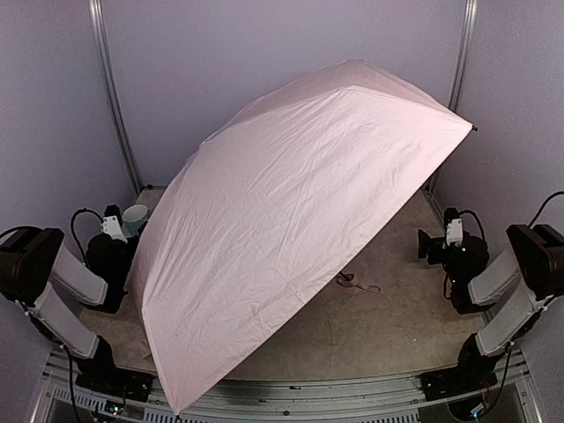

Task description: Put away the umbrella

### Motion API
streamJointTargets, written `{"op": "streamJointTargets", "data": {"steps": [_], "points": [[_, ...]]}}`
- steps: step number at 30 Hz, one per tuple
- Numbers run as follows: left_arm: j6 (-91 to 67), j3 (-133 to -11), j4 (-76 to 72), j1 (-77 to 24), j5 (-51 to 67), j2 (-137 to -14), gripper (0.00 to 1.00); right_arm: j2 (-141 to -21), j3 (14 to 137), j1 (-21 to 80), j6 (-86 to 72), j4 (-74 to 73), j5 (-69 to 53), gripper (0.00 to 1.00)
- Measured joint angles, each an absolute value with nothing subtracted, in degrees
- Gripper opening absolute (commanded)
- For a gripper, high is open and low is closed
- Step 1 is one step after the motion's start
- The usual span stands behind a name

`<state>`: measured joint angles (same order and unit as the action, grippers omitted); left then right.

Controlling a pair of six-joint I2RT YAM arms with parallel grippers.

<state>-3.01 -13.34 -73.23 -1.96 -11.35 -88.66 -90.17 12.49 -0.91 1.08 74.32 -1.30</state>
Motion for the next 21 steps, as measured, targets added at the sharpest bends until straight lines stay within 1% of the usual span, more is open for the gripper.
{"op": "streamJointTargets", "data": {"steps": [6, 9, 11, 13, 15, 18, 21], "points": [[-3.0, -13.3, -73.2, -2.0, -11.4, -88.7, 0.99, -90.2, 12.6, -0.9, 1.3, 74.1, -2.1, 1.00], [-2.9, -13.5, -72.7, -1.8, -10.1, -88.5, 0.99, -89.7, 13.8, -0.9, 1.9, 71.7, -3.8, 1.00], [-3.1, -14.5, -69.2, -1.7, -10.0, -87.2, 0.99, -87.6, 16.6, -0.9, 2.5, 65.3, -6.0, 0.99], [-3.9, -16.7, -64.4, -1.5, -11.3, -84.9, 0.99, -85.3, 20.7, -0.9, 3.2, 58.8, -9.2, 0.93], [-5.4, -19.9, -59.0, -1.0, -14.4, -81.7, 0.99, -83.2, 26.4, -0.7, 3.1, 51.5, -14.7, 0.90], [-7.0, -22.7, -53.9, -0.6, -19.0, -74.9, 0.98, -81.9, 33.8, 2.2, 2.9, 44.2, -22.5, 0.93], [-7.7, -24.6, -49.5, -1.2, -22.8, -67.2, 0.97, -83.6, 40.0, 11.1, 4.8, 37.2, -28.6, 0.95]]}}
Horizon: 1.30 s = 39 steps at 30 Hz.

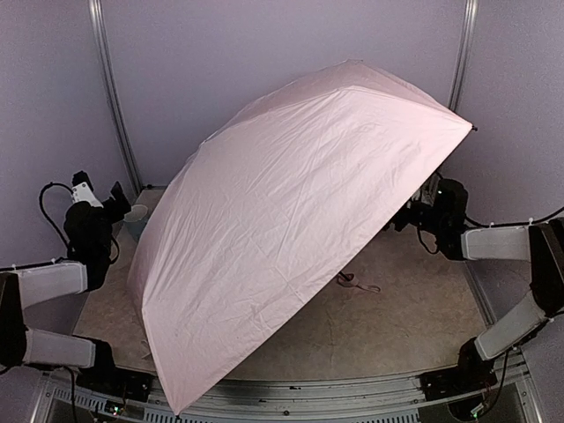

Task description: Put away the umbrella

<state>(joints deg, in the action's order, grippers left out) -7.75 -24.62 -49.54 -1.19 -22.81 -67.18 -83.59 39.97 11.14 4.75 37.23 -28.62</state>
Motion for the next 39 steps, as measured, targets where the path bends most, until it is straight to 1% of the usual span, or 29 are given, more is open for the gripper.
{"op": "streamJointTargets", "data": {"steps": [4, 8, 10, 11, 16, 17, 22, 23, 24, 32, 39], "points": [[-7.7, -30.3, -42.0, -4.0, -27.6, -60.2, 0.96, -93.2, 53.9, 22.4, 7.2, 26.1, -37.7, 0.97], [-7.7, -34.9, -35.3, -7.2, -31.0, -54.7, 0.94, -102.0, 65.5, 29.9, 10.3, 16.6, -42.8, 0.97], [-7.6, -35.9, -32.7, -8.8, -32.1, -52.4, 0.93, -105.3, 70.0, 32.9, 12.2, 11.7, -45.3, 0.93], [-7.3, -36.3, -31.2, -10.0, -32.5, -50.9, 0.93, -106.6, 72.1, 34.0, 12.9, 9.6, -46.2, 0.90], [-5.5, -37.9, -26.9, -16.2, -33.5, -46.5, 0.92, -109.6, 76.2, 37.6, 14.4, 4.9, -49.8, 0.66], [-5.1, -38.3, -26.4, -17.0, -33.6, -46.1, 0.92, -109.9, 76.6, 37.9, 14.2, 4.3, -50.3, 0.58], [-3.5, -41.8, -22.2, -20.5, -34.0, -45.1, 0.91, -111.3, 77.5, 38.7, 12.6, 3.6, -50.8, 0.05], [-3.4, -42.1, -21.7, -21.5, -34.0, -44.8, 0.90, -111.3, 77.6, 38.7, 12.3, 3.7, -50.6, 0.01], [-3.2, -42.5, -20.9, -22.2, -34.2, -44.4, 0.89, -111.3, 77.7, 38.8, 11.2, 3.8, -50.1, 0.00], [-0.8, -44.3, -18.3, -26.2, -34.8, -41.2, 0.89, -108.9, 77.8, 38.7, 1.3, 6.7, -45.0, 0.00], [0.8, -45.2, -17.5, -27.1, -35.3, -39.7, 0.88, -97.1, 75.4, 35.2, -11.6, 10.9, -37.0, 0.00]]}}
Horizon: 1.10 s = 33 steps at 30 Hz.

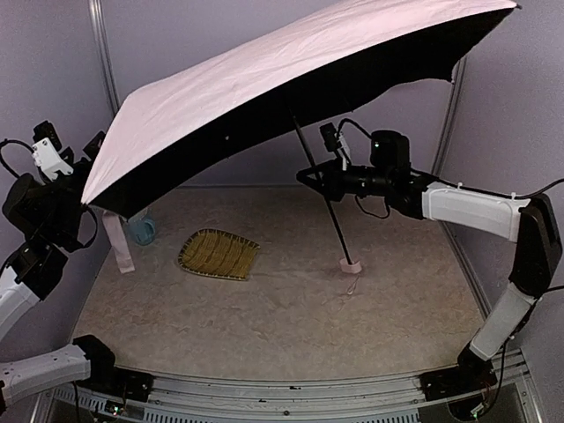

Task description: Put away the umbrella

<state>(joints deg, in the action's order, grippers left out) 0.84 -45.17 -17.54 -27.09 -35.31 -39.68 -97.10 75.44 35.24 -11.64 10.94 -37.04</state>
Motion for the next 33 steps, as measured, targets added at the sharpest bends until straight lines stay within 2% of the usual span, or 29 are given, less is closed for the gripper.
{"op": "streamJointTargets", "data": {"steps": [5, 10, 12, 15, 20, 25, 28, 33], "points": [[0.9, -45.2, -17.5, -27.1, -35.8, -38.9, 0.79, -88.4, 71.7, 32.3, -19.4, 17.9, -26.9, 0.00], [0.3, -44.6, -18.5, -28.5, -31.1, -38.8, 0.70, -85.4, 69.6, 32.2, -26.9, 23.5, -17.9, 0.00], [-0.2, -42.9, -20.6, -30.3, -26.6, -38.7, 0.71, -85.4, 69.2, 32.2, -29.5, 25.2, -16.4, 0.00], [-1.1, -39.5, -24.5, -33.6, -16.8, -40.5, 0.79, -85.5, 69.0, 32.8, -32.6, 26.8, -15.7, 0.00], [-3.9, -36.7, -33.3, -41.1, 1.9, -55.6, 0.82, -85.8, 69.0, 35.3, -34.5, 29.1, -14.2, 0.00], [-9.4, -41.1, -39.4, -46.2, 17.2, -75.6, 0.85, -85.9, 67.5, 39.6, -34.9, 32.8, -12.2, 0.00], [-11.7, -46.1, -43.3, -47.7, 23.9, -83.6, 0.85, -85.9, 66.2, 42.2, -35.3, 34.2, -9.5, 0.00], [-13.7, -55.2, -44.7, -48.3, 29.1, -91.7, 0.80, -86.1, 64.3, 46.6, -34.4, 34.6, -4.9, 0.00]]}}
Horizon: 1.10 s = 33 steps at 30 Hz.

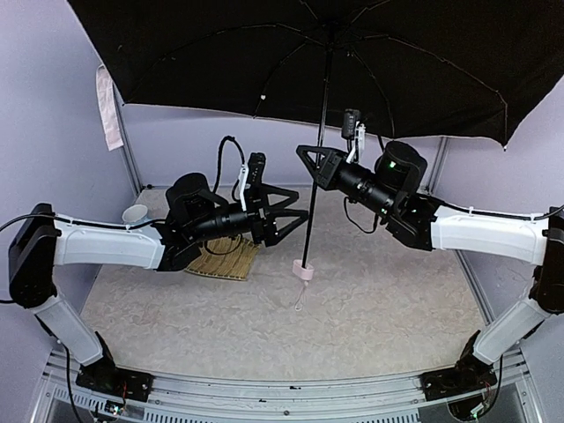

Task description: Put away the umbrella

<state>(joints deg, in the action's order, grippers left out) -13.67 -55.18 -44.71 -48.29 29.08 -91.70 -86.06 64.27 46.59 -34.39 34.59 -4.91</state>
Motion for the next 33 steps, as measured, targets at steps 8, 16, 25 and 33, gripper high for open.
{"op": "streamJointTargets", "data": {"steps": [8, 16, 25, 33], "points": [[-13.2, -59.7, -43.2, -48.3, 32.4, -96.9, 0.67, -86.2, 64.1, 50.6, -28.7, 33.7, -2.7, 0.00], [-13.3, -60.5, -40.6, -48.8, 30.1, -98.9, 0.10, -86.5, 61.9, 51.5, -28.1, 34.0, 0.6, 0.00], [-19.4, -60.2, -40.4, -49.1, 30.0, -99.1, 0.00, -87.0, 61.8, 51.4, -24.7, 33.8, 1.5, 0.53], [-28.5, -55.5, -48.3, -48.6, 37.1, -100.3, 0.00, -83.2, 60.9, 42.5, -28.2, 43.5, -12.9, 0.77]]}}
